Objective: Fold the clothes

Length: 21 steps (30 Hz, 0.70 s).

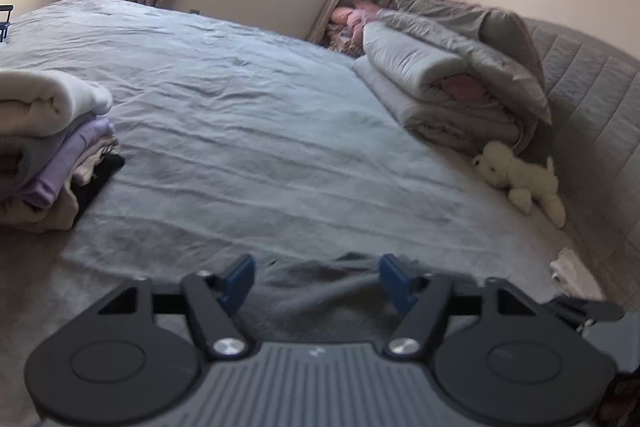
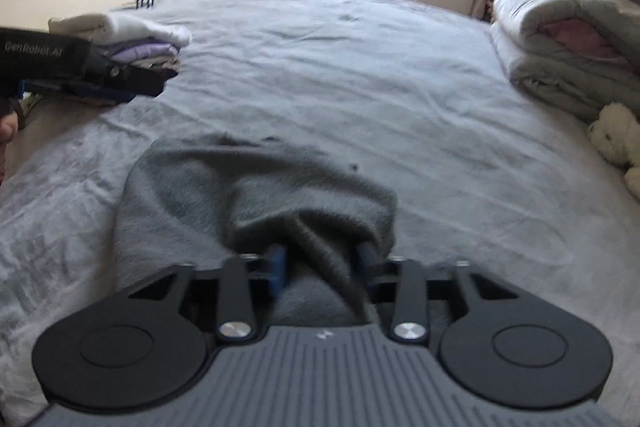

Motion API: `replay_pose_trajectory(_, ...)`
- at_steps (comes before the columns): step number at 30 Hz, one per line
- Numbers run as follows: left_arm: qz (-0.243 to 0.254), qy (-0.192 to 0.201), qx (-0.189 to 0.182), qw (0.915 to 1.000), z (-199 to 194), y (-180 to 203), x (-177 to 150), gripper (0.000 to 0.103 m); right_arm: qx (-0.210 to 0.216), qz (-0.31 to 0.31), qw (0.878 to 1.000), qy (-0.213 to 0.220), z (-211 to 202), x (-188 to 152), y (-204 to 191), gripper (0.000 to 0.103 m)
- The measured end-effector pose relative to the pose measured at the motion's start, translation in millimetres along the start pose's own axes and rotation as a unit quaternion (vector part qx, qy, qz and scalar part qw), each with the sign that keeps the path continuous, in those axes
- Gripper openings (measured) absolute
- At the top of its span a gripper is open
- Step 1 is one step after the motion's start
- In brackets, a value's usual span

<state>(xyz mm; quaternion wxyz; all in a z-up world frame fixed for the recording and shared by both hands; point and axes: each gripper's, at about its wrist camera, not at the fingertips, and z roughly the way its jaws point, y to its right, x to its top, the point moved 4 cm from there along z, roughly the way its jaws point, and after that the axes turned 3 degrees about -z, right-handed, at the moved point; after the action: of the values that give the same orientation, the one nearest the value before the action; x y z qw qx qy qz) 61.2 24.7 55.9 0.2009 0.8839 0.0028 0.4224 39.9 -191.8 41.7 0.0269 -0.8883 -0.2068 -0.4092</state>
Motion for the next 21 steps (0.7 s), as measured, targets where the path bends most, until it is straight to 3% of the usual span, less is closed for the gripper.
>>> replay_pose_trajectory(1, 0.003, -0.006, 0.005, 1.0000, 1.5, -1.1, -2.0, 0.079, -0.005, 0.005, 1.000, -0.004, 1.4, 0.0, 2.4, 0.068)
replay_pose_trajectory(4, 0.016, -0.025, 0.018, 0.9994, 7.8, -4.1, -10.2, 0.079, 0.002, 0.018, 1.000, -0.023, 8.7, -2.8, 5.0, 0.067)
replay_pose_trajectory(5, 0.015, -0.027, 0.022, 0.9993, 8.9, -5.9, -10.9, 0.079, 0.011, 0.020, 0.999, -0.030, 11.3, -4.1, 4.3, 0.048)
replay_pose_trajectory(7, 0.005, -0.026, 0.028, 0.9993, 8.6, -11.3, -9.7, 0.079, 0.021, 0.011, 0.999, -0.035, 11.0, -2.3, -2.8, 0.027)
replay_pose_trajectory(11, -0.012, -0.018, 0.026, 0.9994, 4.9, -17.5, -6.1, 0.079, 0.048, -0.009, 0.998, -0.029, 0.6, 1.1, -15.8, 0.019)
replay_pose_trajectory(14, 0.006, -0.022, 0.020, 0.9995, 6.5, -11.5, -9.2, 0.079, 0.116, -0.020, 0.993, 0.017, -25.9, 4.6, -25.8, 0.019)
replay_pose_trajectory(17, 0.022, -0.021, 0.018, 0.9994, 7.2, -6.5, -10.2, 0.079, 0.213, -0.083, 0.969, 0.097, -68.0, 6.6, -48.5, 0.019)
replay_pose_trajectory(19, 0.026, -0.024, 0.020, 0.9992, 8.6, -6.7, -10.7, 0.079, 0.272, -0.139, 0.946, 0.106, -83.9, -1.1, -66.2, 0.019)
replay_pose_trajectory(21, 0.033, -0.033, 0.029, 0.9985, 11.2, -7.1, -12.2, 0.079, 0.298, -0.182, 0.934, 0.081, -84.3, -13.5, -80.5, 0.023)
